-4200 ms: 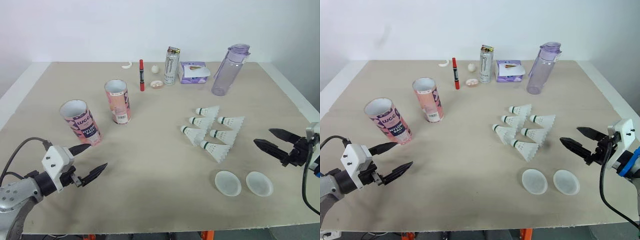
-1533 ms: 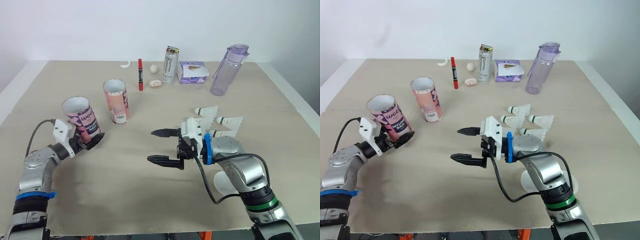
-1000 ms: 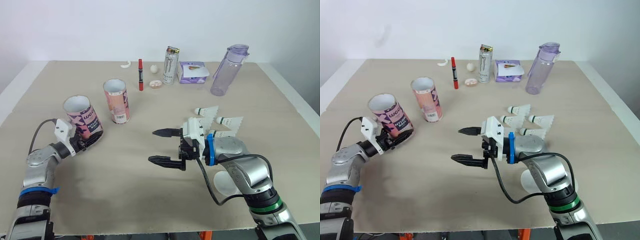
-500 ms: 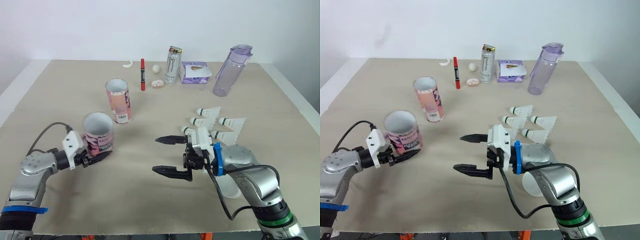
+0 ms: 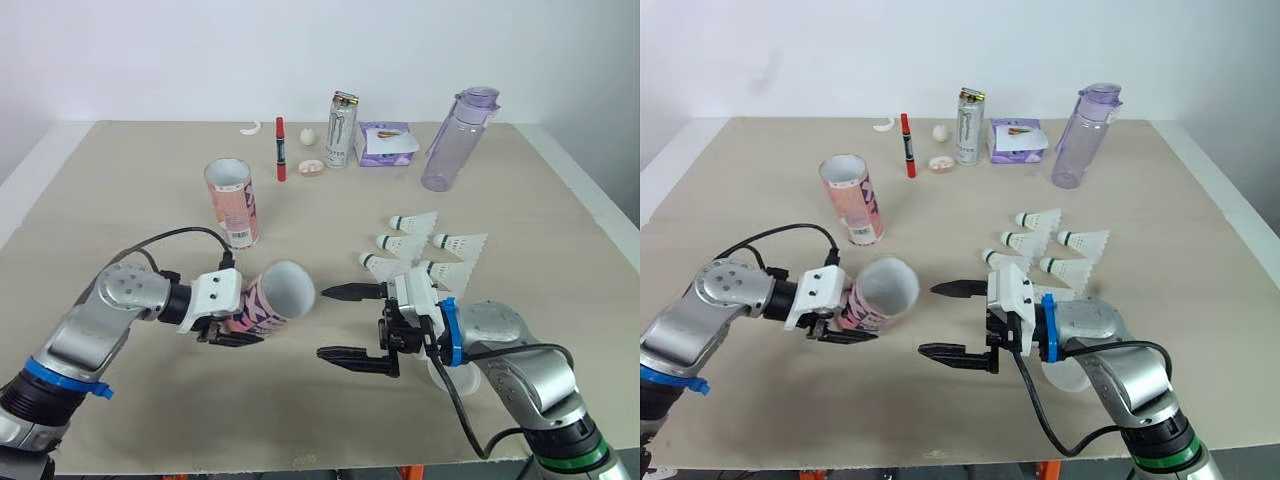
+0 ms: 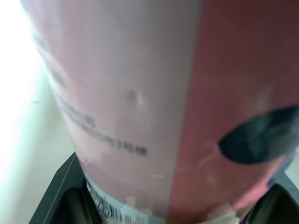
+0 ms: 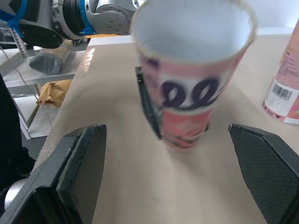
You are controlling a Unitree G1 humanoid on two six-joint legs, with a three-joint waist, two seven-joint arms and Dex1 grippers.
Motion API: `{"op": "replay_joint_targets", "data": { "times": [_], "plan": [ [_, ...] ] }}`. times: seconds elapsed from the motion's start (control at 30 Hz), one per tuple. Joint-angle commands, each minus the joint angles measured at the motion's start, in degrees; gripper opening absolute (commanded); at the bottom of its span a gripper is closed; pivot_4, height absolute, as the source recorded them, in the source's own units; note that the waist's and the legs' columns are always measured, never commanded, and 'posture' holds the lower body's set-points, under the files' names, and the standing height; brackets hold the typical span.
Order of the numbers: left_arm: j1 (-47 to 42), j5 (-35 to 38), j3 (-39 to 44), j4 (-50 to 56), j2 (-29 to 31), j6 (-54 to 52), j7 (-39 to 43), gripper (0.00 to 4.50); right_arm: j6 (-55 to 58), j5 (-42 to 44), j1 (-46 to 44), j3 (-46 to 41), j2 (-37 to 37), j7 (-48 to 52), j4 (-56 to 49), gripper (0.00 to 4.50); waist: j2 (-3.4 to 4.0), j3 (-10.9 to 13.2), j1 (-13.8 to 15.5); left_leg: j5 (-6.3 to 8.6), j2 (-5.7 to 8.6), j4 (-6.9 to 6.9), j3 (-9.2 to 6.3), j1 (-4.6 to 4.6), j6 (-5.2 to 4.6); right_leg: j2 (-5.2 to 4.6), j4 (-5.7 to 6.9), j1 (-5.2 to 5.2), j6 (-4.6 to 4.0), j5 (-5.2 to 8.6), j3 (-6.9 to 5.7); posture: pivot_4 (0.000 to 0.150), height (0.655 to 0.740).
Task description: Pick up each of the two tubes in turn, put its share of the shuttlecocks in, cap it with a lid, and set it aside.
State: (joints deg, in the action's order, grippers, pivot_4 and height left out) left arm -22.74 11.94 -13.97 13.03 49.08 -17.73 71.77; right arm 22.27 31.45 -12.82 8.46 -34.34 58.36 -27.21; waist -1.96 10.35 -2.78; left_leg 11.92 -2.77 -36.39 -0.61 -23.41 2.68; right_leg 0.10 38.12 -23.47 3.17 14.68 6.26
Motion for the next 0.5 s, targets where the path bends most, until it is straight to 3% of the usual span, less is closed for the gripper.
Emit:
{"op": "replay_joint_targets", "data": {
  "times": [0.03, 0.23, 0.5],
  "plan": [
    [-2.8, -4.1, -3.6, 3.2, 1.7, -1.3, 1.5, 2.83, -0.3, 1.0, 2.2, -3.3, 0.3, -3.2, -4.4, 4.5, 0.0, 0.0, 0.1, 0.0, 0.0, 0.0, -0.01, 0.0, 0.0, 0.0, 0.0, 0.01, 0.0, 0.0, -0.01, 0.15, 0.74],
    [-6.2, -7.3, -7.0, 3.8, 1.3, -4.3, 1.8, 2.83, 1.5, 3.2, 7.7, -8.6, 0.0, -9.5, -9.1, 4.5, 0.01, 0.0, 0.1, 0.0, 0.04, -0.02, -0.02, 0.02, 0.0, -0.02, 0.0, 0.06, 0.03, 0.0, 0.03, 0.15, 0.74],
    [-8.4, -10.0, -10.0, 3.8, 0.9, -8.6, 1.4, 2.83, 7.7, 12.1, 22.9, -30.8, -2.4, -19.0, -16.3, 4.5, 0.08, -0.1, 0.3, -0.01, 0.12, -0.1, -0.12, 0.05, -0.01, -0.02, 0.0, 0.21, 0.07, -0.01, 0.07, 0.15, 0.74]
  ]
}}
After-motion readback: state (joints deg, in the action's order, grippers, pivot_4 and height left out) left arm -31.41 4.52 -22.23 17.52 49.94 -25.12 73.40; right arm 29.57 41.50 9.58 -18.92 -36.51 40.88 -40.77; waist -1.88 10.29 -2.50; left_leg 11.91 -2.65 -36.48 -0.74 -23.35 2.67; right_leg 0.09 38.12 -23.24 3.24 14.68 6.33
